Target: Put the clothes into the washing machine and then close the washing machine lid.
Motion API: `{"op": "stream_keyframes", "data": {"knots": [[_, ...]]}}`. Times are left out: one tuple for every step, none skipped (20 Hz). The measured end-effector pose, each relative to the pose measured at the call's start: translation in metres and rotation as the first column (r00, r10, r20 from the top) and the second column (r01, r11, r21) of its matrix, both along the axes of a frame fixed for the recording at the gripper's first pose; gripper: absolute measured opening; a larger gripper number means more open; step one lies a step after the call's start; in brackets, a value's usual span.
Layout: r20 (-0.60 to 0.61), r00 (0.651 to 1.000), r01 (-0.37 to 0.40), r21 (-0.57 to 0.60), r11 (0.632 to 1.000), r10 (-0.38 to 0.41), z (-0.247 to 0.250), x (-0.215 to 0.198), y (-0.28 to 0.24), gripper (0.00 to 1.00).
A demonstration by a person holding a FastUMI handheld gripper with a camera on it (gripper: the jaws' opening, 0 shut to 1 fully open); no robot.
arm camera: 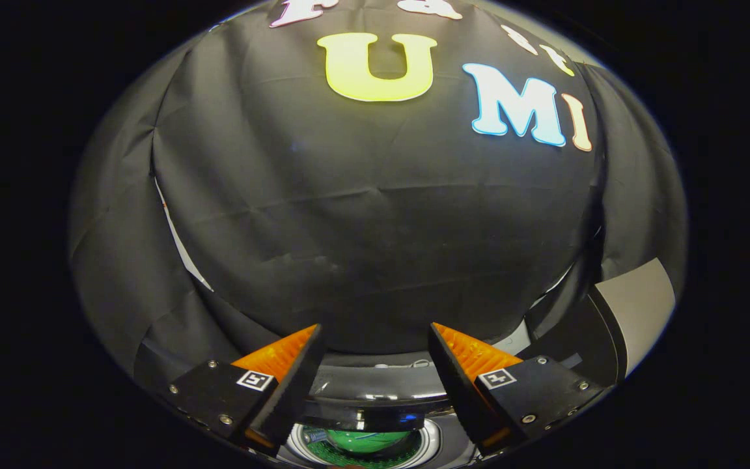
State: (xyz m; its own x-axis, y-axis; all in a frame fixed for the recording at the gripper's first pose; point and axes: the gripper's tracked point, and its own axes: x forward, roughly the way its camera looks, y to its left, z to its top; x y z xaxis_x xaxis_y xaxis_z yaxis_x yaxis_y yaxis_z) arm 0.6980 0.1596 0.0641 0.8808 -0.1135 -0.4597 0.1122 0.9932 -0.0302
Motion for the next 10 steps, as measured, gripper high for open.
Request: {"op": "stream_keyframes", "data": {"knots": [[0.018, 1.000, -0.001, -0.001, 1.000, 0.001, 0.0011, -0.0009, 0.0000, 0.98], [0.033, 0.999, -0.002, -0.003, 1.000, 0.003, 0.0025, 0.0005, 0.0000, 0.98], [0.039, 0.999, -0.004, -0.004, 1.000, 0.004, 0.0020, 0.0003, -0.0003, 0.98], [0.043, 0.999, -0.005, -0.004, 1.000, 0.005, 0.0030, 0.0010, -0.0005, 0.98], [0.046, 0.999, -0.004, -0.005, 1.000, 0.005, 0.0025, 0.0010, -0.0001, 0.98], [0.049, 0.999, -0.003, -0.005, 1.000, 0.004, 0.0027, 0.0004, -0.0011, 0.98], [0.053, 0.999, -0.002, -0.006, 1.000, 0.002, 0.0030, 0.0007, -0.0012, 0.98], [0.057, 0.998, -0.002, -0.006, 1.000, 0.002, 0.0032, 0.0009, -0.0017, 0.98], [0.059, 0.998, -0.001, -0.007, 1.000, 0.001, 0.0026, 0.0016, -0.0019, 0.98], [0.059, 0.998, -0.001, -0.007, 1.000, 0.001, 0.0029, 0.0027, -0.0020, 0.98]]}}
